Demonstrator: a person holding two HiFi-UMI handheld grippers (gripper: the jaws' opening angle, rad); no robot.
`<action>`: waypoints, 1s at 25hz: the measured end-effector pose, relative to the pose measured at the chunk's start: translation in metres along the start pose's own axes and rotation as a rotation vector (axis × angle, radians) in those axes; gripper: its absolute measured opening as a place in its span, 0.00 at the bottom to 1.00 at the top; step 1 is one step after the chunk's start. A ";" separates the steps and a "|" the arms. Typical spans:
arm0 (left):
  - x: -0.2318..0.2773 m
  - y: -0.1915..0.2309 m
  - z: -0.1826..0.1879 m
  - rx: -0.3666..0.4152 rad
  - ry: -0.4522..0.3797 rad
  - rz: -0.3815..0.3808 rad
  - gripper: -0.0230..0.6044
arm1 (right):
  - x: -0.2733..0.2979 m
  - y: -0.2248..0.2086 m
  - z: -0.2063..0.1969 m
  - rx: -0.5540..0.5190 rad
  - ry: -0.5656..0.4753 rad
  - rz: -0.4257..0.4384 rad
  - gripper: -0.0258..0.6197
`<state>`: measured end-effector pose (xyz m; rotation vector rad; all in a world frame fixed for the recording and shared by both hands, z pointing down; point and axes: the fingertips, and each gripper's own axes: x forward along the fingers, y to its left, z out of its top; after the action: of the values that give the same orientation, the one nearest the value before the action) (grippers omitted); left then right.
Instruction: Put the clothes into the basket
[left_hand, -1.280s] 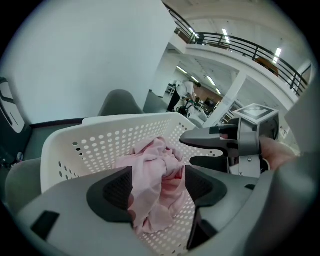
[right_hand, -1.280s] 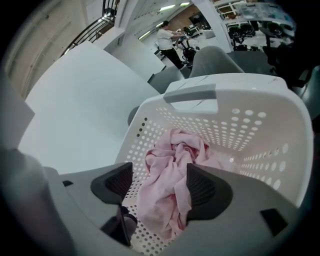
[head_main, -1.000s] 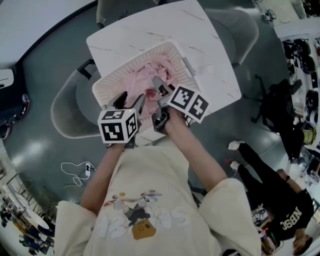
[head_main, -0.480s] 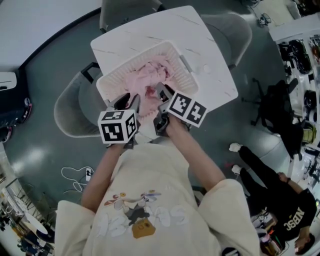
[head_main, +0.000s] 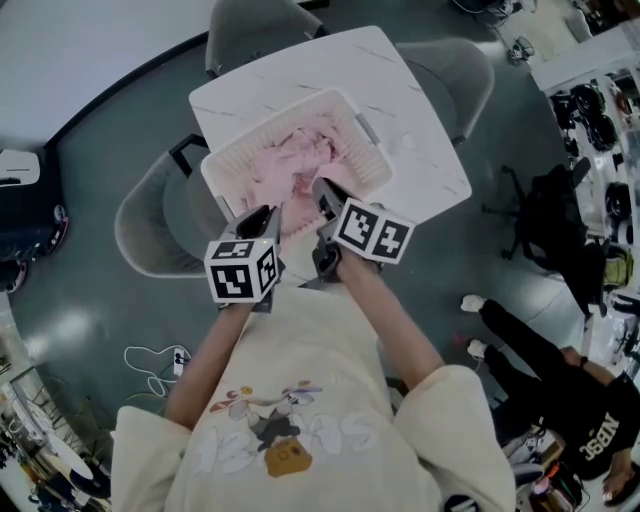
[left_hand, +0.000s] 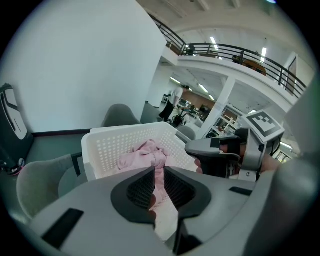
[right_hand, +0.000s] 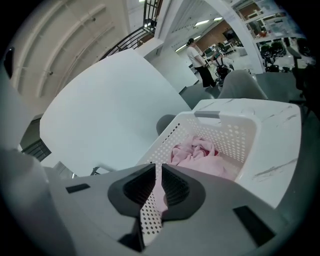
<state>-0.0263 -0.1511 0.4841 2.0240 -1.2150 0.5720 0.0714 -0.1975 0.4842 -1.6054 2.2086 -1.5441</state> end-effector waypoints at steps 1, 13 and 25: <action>-0.003 -0.003 -0.003 -0.002 -0.001 -0.008 0.14 | -0.003 0.003 -0.001 -0.009 -0.005 0.006 0.11; -0.047 -0.014 -0.034 -0.005 -0.037 -0.047 0.11 | -0.030 0.042 -0.040 -0.168 0.005 0.130 0.10; -0.093 -0.029 -0.066 -0.014 -0.075 -0.099 0.10 | -0.080 0.070 -0.088 -0.300 -0.042 0.177 0.10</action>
<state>-0.0454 -0.0381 0.4554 2.0969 -1.1516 0.4418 0.0146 -0.0795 0.4404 -1.4373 2.5763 -1.1698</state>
